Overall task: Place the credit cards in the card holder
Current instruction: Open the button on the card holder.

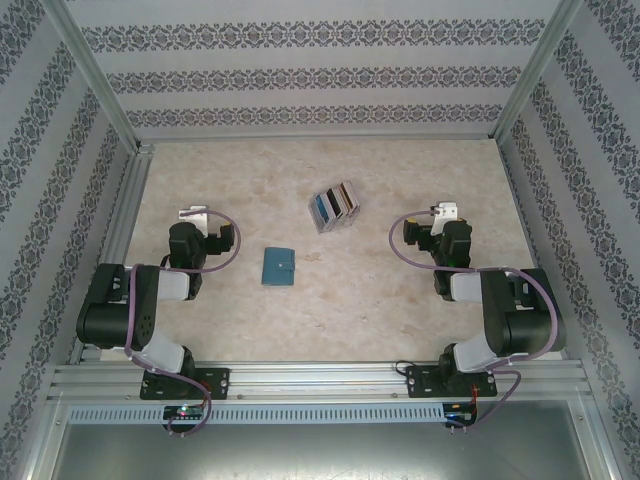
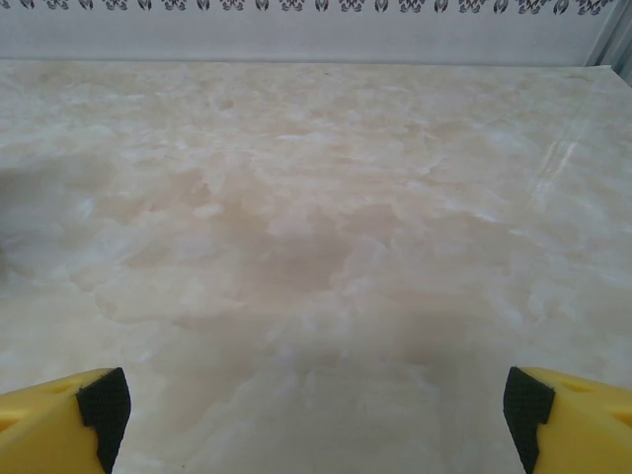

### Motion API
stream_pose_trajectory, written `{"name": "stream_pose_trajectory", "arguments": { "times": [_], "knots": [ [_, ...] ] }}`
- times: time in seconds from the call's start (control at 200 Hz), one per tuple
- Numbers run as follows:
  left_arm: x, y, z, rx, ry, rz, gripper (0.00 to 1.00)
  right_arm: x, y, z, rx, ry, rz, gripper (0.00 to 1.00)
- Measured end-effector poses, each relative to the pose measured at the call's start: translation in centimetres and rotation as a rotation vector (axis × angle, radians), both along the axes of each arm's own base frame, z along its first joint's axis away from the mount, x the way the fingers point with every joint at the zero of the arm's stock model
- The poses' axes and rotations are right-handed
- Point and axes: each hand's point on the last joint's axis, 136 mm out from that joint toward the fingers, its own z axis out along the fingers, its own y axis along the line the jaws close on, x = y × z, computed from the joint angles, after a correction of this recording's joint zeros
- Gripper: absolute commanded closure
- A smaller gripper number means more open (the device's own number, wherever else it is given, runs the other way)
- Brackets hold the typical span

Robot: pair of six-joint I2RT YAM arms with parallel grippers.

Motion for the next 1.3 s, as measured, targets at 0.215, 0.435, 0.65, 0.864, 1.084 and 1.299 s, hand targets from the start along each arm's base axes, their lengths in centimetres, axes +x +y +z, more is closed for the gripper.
{"name": "stream_pose_trajectory", "arguments": {
  "times": [0.215, 0.435, 0.65, 0.864, 1.084, 1.299],
  "knots": [
    [0.0, 0.0, 0.0, 0.0, 0.0, 0.0, 0.0, 0.0, 0.0, 0.0, 0.0, 0.0, 0.0, 0.02],
    [0.0, 0.0, 0.0, 0.0, 0.0, 0.0, 0.0, 0.0, 0.0, 0.0, 0.0, 0.0, 0.0, 0.02],
    [0.0, 0.0, 0.0, 0.0, 0.0, 0.0, 0.0, 0.0, 0.0, 0.0, 0.0, 0.0, 0.0, 0.02],
    [0.0, 0.0, -0.1, 0.0, 0.013, 0.0, 0.0, 0.0, 0.0, 0.1, 0.0, -0.001, 0.0, 0.02],
    [1.3, 0.3, 5.7, -0.022, 0.017, 0.031, 0.01, -1.2, -0.4, 5.8, 0.049, -0.064, -0.047, 0.02],
    [1.1, 0.8, 13.0, -0.14, 0.0, 0.109, 0.01, -2.6, 0.8, 10.4, 0.297, -0.094, -0.014, 0.02]
  ]
}}
